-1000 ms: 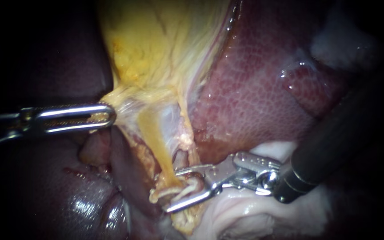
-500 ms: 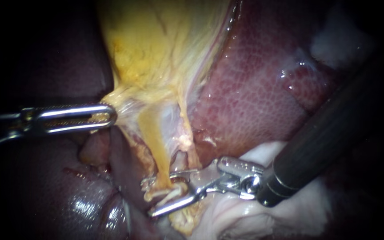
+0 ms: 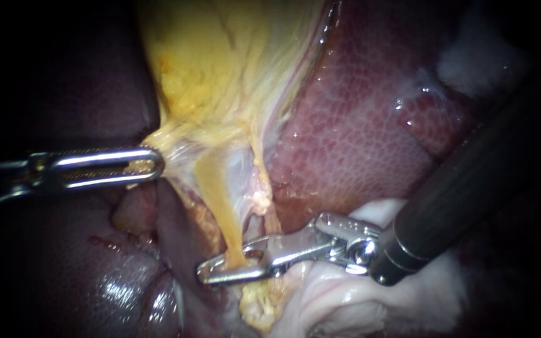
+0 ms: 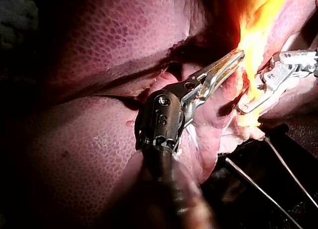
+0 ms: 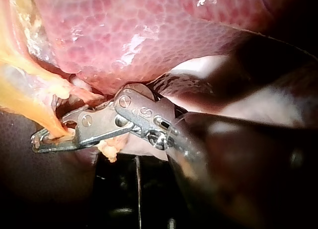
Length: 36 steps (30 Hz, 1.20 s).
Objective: Clipping second clip left tube
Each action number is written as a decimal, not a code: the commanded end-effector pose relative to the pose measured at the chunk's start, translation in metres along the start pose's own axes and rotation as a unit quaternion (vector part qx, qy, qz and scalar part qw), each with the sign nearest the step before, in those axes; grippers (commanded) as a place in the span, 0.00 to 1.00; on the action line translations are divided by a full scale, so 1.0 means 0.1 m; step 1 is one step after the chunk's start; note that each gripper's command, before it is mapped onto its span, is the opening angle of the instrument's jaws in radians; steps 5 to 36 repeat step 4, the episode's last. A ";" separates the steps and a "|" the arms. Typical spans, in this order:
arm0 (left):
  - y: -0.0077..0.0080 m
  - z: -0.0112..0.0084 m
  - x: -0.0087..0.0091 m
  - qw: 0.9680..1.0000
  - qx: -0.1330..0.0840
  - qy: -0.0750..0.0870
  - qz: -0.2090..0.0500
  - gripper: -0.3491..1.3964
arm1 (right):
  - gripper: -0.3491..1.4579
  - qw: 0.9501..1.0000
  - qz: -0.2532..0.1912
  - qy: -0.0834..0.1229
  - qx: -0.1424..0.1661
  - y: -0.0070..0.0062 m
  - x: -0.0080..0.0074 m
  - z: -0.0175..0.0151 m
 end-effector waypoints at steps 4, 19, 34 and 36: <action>0.000 0.000 0.000 1.000 0.000 0.000 0.000 0.00 | 0.00 1.000 0.000 0.001 -0.002 0.003 -0.001 -0.002; 0.000 0.000 0.000 1.000 0.000 0.000 0.000 0.00 | 0.00 1.000 0.000 0.001 -0.002 0.003 -0.001 -0.002; 0.000 0.000 0.000 1.000 0.000 0.000 0.000 0.00 | 0.00 1.000 0.000 0.001 -0.002 0.003 -0.001 -0.002; 0.000 0.000 0.000 1.000 0.000 0.000 0.000 0.00 | 0.00 1.000 0.000 0.001 -0.002 0.003 -0.001 -0.002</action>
